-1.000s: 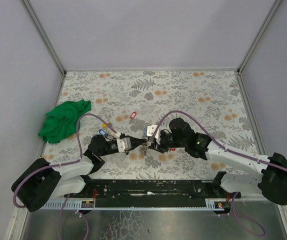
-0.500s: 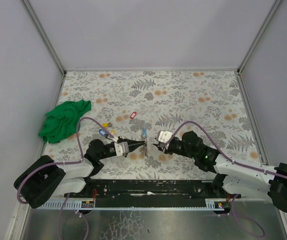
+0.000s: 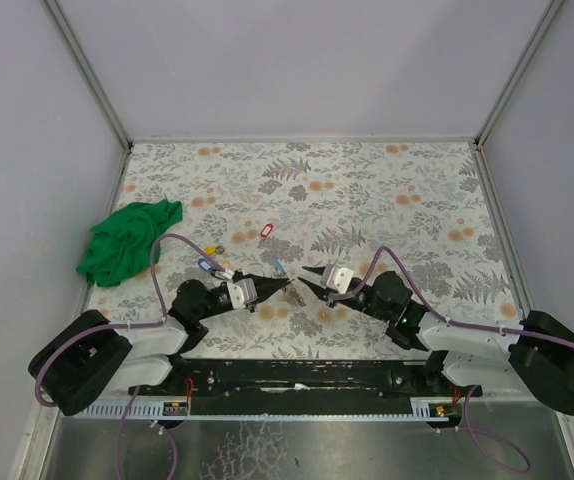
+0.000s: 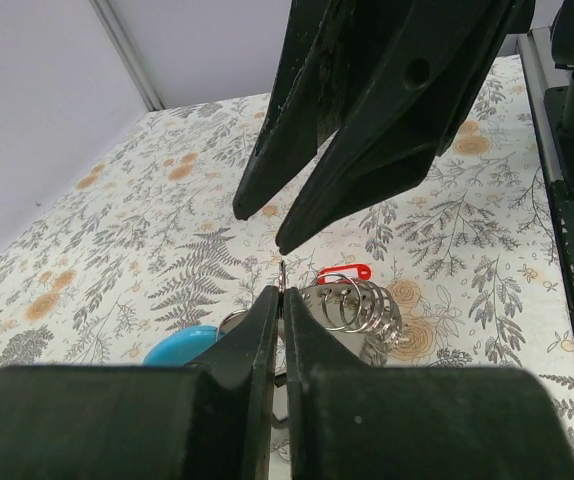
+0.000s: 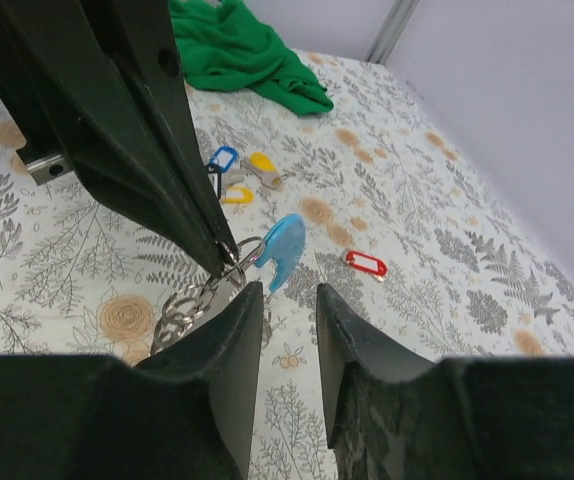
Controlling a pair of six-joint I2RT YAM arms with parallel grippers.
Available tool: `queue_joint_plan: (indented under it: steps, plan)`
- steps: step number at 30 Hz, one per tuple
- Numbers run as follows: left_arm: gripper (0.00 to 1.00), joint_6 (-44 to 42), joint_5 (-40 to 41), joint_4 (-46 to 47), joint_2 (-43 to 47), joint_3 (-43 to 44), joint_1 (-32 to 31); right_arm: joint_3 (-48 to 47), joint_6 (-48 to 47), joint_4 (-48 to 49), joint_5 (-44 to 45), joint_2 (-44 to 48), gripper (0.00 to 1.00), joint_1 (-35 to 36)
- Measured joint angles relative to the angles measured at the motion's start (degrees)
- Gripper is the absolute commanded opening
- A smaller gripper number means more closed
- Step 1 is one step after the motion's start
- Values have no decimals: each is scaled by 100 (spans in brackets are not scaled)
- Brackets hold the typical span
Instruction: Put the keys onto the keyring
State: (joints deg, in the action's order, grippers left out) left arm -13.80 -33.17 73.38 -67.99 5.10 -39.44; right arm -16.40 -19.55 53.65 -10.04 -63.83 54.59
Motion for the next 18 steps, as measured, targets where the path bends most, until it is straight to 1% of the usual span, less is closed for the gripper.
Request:
queue_joint_plan:
  steps: [5,18]
  plan:
    - [0,85,83,2,0,0,-24,-2,-15,271,-24,-138,33,2]
    - [0,238,278,20,0,0,-79,-55,-118,280,-162,-396,31,68]
